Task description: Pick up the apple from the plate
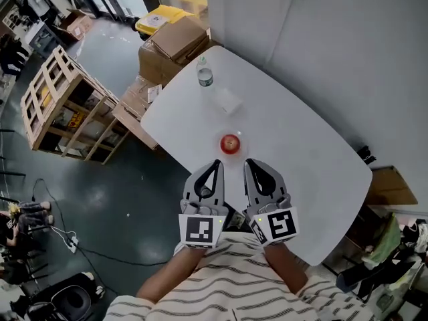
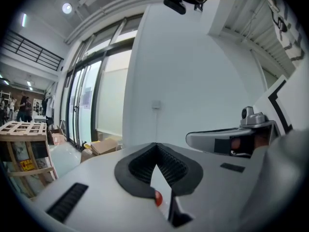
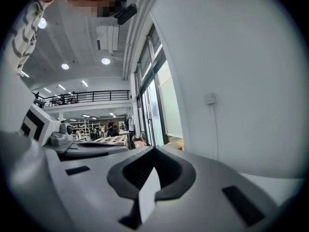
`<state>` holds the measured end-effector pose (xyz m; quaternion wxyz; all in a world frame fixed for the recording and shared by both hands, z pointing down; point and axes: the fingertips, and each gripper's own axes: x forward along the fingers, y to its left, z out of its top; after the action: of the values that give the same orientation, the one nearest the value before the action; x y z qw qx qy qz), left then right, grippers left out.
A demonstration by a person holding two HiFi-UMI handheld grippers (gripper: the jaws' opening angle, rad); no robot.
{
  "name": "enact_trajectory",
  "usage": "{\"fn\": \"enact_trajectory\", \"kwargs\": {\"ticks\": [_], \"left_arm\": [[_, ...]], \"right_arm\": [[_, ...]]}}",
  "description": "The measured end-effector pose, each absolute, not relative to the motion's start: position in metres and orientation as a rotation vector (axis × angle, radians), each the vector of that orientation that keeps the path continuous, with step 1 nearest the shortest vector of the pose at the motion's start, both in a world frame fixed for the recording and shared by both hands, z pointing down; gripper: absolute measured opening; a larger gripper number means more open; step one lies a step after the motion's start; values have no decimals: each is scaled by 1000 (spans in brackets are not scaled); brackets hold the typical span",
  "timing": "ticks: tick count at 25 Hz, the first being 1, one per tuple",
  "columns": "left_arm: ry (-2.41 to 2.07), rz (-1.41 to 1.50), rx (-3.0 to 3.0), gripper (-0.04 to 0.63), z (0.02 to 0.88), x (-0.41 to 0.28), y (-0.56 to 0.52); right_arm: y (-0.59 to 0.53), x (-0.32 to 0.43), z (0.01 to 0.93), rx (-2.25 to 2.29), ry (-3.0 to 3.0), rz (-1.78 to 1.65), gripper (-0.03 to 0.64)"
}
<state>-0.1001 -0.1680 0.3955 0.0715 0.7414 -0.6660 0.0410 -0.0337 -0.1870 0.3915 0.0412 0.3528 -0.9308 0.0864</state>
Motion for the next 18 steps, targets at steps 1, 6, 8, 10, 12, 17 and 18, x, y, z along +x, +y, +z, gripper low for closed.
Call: {"fn": "enact_trajectory", "kwargs": {"ticks": [1, 6, 8, 10, 12, 17, 18], "left_arm": [[-1987, 119, 2233, 3, 400, -102, -171], [-1902, 149, 2250, 3, 427, -105, -187], [-1880, 170, 2252, 5, 439, -107, -192], [-1854, 194, 2251, 5, 451, -108, -195], [-1818, 214, 2252, 5, 463, -106, -197], [-1739, 265, 2275, 23, 493, -98, -203], [-1722, 276, 2276, 49, 500, -96, -204]], "right_arm": [[-190, -35, 396, 1091, -2836, 272, 12], [-199, -37, 416, 1123, -2777, 337, 12], [-201, -39, 424, 1126, -2757, 362, 12], [-202, -41, 431, 1134, -2736, 378, 12], [-202, -40, 437, 1143, -2715, 393, 12], [-207, -37, 448, 1173, -2681, 421, 12], [-207, -36, 450, 1178, -2676, 427, 12]]}}
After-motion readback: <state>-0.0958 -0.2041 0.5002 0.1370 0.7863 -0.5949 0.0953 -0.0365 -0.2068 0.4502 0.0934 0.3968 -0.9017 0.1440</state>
